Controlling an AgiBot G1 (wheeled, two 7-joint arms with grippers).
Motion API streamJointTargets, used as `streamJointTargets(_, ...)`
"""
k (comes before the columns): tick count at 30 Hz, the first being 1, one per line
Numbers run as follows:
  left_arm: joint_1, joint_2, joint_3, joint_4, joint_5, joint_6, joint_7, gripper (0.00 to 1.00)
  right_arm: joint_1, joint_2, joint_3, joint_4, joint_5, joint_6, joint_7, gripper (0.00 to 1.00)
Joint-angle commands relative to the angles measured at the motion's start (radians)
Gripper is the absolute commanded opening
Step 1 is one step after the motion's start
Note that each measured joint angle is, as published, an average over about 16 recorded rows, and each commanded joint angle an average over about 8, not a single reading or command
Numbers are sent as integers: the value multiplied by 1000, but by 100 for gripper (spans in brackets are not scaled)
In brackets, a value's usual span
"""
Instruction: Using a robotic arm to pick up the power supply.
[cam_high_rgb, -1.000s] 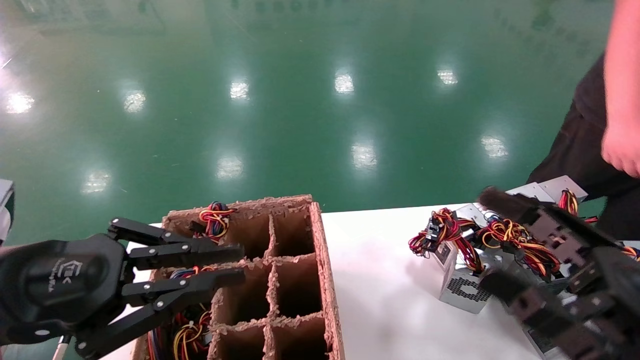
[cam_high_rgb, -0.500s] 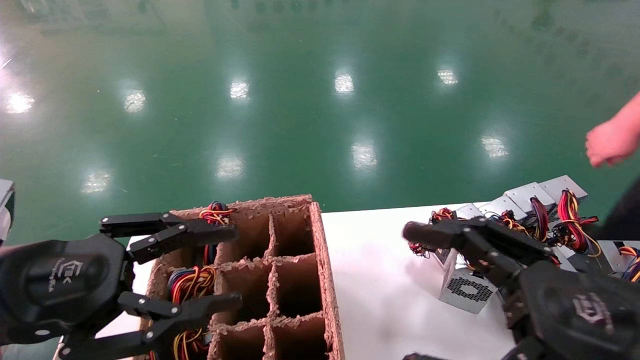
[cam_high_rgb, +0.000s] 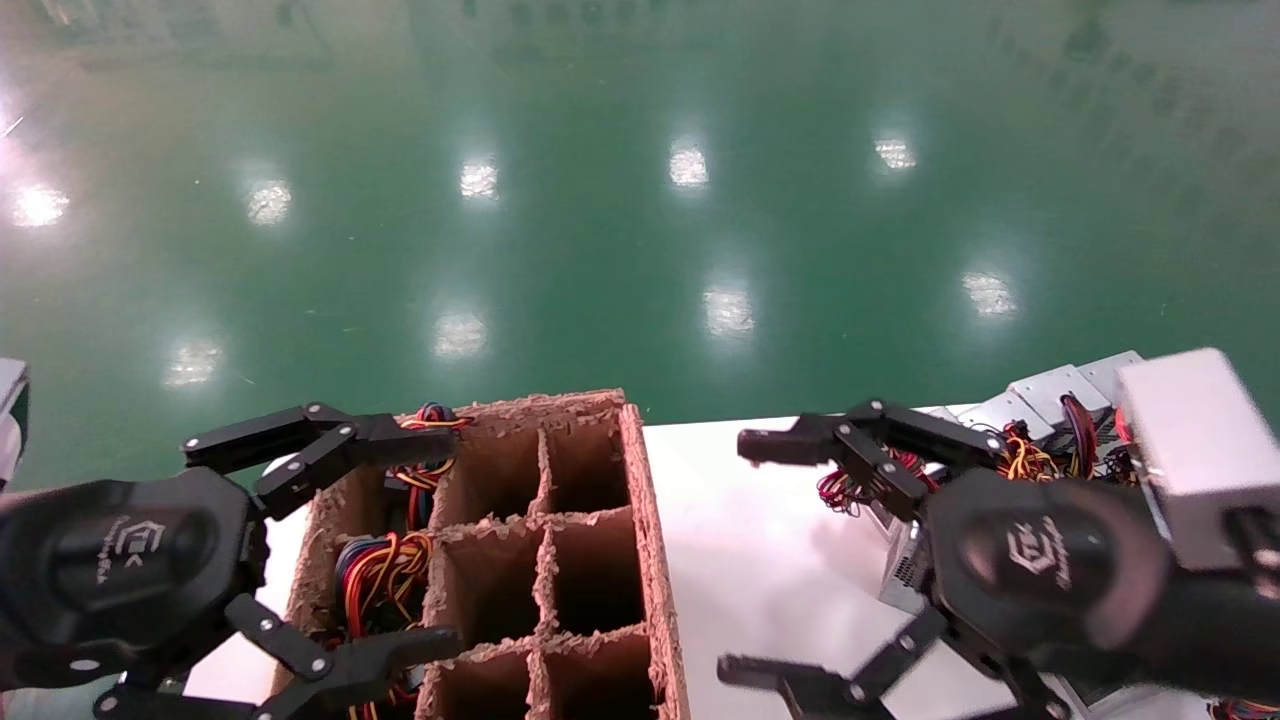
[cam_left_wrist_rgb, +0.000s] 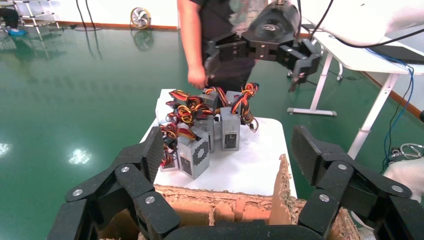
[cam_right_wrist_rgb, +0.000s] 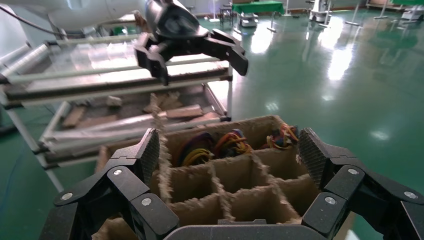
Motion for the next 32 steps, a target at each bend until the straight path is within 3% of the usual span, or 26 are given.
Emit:
streamJointTargets(1, 0, 0, 0, 0, 0, 0, 0, 100, 19, -17, 24, 1, -51, -8, 26, 100)
streamJointTargets(32, 0, 0, 0, 0, 0, 0, 0, 100, 4, -4, 5, 0, -8, -1, 10, 100)
